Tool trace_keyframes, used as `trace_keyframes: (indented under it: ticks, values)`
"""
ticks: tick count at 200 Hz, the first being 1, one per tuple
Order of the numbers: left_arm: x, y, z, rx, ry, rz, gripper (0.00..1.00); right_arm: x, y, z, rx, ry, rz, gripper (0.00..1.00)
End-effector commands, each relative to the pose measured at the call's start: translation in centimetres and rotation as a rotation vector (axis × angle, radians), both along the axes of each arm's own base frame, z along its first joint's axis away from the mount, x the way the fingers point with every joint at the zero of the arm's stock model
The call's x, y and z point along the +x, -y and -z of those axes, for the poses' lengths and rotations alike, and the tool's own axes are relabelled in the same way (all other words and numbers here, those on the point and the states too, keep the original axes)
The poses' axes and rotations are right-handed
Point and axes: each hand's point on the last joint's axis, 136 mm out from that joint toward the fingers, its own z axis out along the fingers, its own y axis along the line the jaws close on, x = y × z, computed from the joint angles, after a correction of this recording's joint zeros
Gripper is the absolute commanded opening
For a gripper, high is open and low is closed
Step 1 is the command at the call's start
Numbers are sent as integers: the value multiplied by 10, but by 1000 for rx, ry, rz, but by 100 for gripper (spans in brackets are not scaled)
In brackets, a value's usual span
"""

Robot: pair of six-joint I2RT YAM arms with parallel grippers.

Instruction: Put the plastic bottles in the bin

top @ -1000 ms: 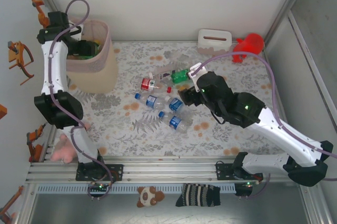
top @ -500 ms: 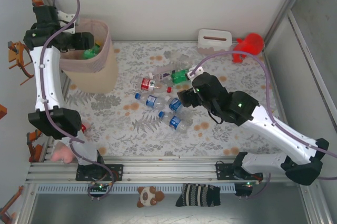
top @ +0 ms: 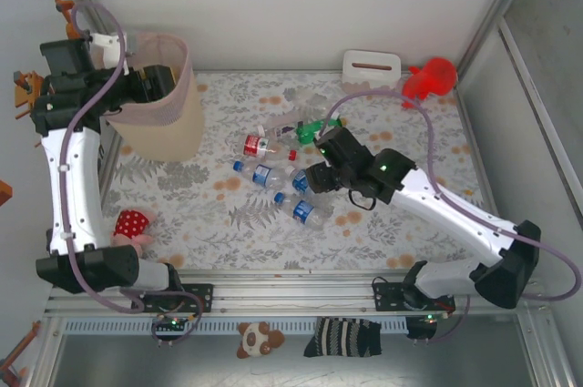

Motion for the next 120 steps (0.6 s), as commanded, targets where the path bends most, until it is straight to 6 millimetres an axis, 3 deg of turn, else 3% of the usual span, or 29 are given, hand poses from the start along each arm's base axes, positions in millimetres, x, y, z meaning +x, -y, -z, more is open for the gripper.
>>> trace_keyframes:
  ticks: [1, 56, 120]
  values:
    - [-10, 21, -8, -116, 50, 70, 72, -12, -8, 30, -49, -122, -43, 61]
    - [-42, 28, 16, -159, 25, 63, 72, -20, -65, 84, -249, -200, -195, 58]
    - [-57, 29, 34, -164, -6, 56, 72, -7, -91, 127, -435, -230, -286, 55]
